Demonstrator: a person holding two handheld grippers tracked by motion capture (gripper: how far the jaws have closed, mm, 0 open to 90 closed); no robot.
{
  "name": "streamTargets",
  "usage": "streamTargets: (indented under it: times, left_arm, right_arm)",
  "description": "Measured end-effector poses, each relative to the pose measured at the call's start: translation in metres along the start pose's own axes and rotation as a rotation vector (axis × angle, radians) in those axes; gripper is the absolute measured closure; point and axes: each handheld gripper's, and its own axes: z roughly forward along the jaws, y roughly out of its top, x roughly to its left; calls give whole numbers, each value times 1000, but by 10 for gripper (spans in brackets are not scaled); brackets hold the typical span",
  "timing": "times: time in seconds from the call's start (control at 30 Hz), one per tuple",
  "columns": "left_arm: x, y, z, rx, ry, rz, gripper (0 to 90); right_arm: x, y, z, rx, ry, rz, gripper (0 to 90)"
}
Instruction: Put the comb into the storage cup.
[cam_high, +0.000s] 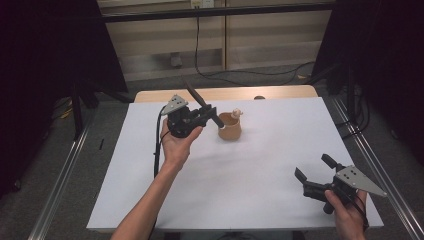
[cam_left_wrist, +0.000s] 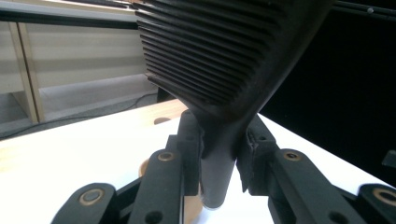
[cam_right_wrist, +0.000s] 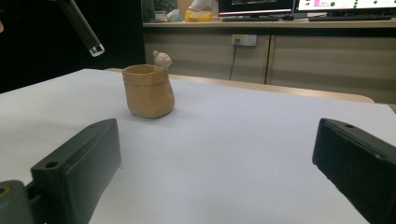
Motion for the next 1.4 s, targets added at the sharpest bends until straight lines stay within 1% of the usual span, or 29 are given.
streamTargets:
  times: [0.1, 0.2, 0.27, 0.33, 0.37, 0.4, 0.47, 0.5, 0.57, 0.6, 0.63, 0.67, 0.73, 0.8, 0.83, 0.93, 1.0, 1.07, 1.17, 1.2, 1.3, 1.4]
  left_arm:
    - [3, 4, 1, -2, 1, 3, 730]
    - [5, 5, 5, -6, 19, 11, 730]
    - [8, 6, 8, -1, 20, 5, 730]
    - [9, 7, 10, -4, 21, 10, 730]
    - [9, 7, 10, -8, 26, 8, 730]
    - [9, 7, 11, -9, 22, 9, 730]
    - [9, 9, 13, -2, 26, 21, 730]
    - [8, 10, 14, -6, 30, 18, 730]
    - [8, 12, 15, -12, 24, 27, 730]
    - [7, 13, 16, -11, 34, 32, 730]
    - [8, 14, 17, -12, 33, 40, 730]
    - [8, 14, 19, -16, 34, 38, 730]
    - [10, 14, 22, -14, 33, 29, 730]
    - [14, 11, 25, -6, 37, 29, 730]
    - [16, 10, 26, -2, 49, 36, 730]
    - [20, 7, 30, -1, 49, 14, 730]
    - [19, 6, 32, -3, 55, 15, 730]
    - [17, 5, 34, 2, 46, 23, 730]
    - [17, 2, 39, 8, 55, 38, 730]
    - [18, 0, 41, 13, 55, 26, 730]
    - [20, -4, 45, 30, 67, 36, 730]
    - [21, -7, 46, 24, 63, 25, 730]
  right_arm:
    - [1, 0, 0, -13, 8, -8, 7]
    - [1, -1, 1, 0, 10, -12, 5]
    - [2, -1, 1, -1, 11, -9, 4]
    - [2, -1, 1, -1, 10, -6, 6]
    - [2, -1, 0, -3, 9, -6, 6]
    - [2, -1, 0, -6, 9, -7, 6]
    - [1, -1, 0, -11, 3, -6, 7]
    - [1, -1, 0, -11, 3, -7, 7]
    - [1, -1, 0, -13, 5, -13, 7]
    - [1, -1, 0, -16, 6, -13, 7]
    - [1, -1, 0, -16, 1, -15, 7]
    - [1, -1, 0, -14, 2, -13, 7]
    - [1, -2, 1, -9, 1, -14, 6]
    - [1, -2, 0, -11, 5, -16, 7]
    - [1, -2, 0, -10, 6, -17, 7]
    - [1, -2, 0, -9, 7, -20, 7]
    - [2, -2, 1, -10, 8, -20, 6]
    - [1, -2, 1, -9, 8, -28, 6]
    - [1, -3, 1, -7, 8, -23, 6]
    - [1, -3, 2, -7, 10, -22, 6]
    - [1, -3, 1, -4, 13, -20, 6]
    - [1, -4, 2, 2, 17, -14, 5]
